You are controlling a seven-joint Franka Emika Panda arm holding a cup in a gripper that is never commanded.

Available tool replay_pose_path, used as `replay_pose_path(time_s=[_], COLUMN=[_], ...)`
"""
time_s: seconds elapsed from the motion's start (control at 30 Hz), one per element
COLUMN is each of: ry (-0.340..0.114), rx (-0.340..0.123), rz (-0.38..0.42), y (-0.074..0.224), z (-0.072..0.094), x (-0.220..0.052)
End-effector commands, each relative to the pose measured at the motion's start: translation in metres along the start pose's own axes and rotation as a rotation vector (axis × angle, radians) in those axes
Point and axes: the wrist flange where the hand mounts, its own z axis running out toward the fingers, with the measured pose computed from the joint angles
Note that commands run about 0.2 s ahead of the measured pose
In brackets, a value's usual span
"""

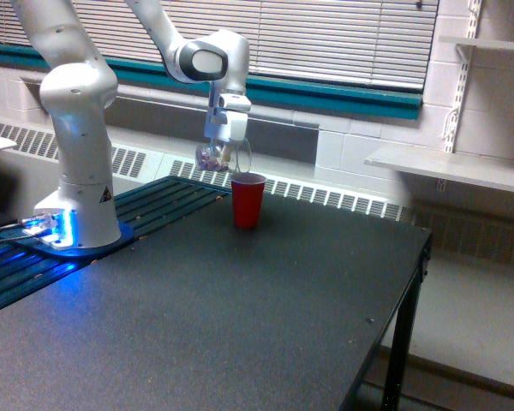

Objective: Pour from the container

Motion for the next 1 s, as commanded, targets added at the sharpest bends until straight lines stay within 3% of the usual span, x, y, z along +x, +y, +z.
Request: replay_pose_path(time_s=[0.03, 0.67, 1.0], ry=[-0.013, -0.049, -0.064], rx=[-0.01, -0.08, -0.094], rz=[-0.04, -0.086, -0.106], y=[-0.008, -0.01, -0.008], z=[0.001, 0.008, 0.008], x=[0.005, 0.014, 0.017])
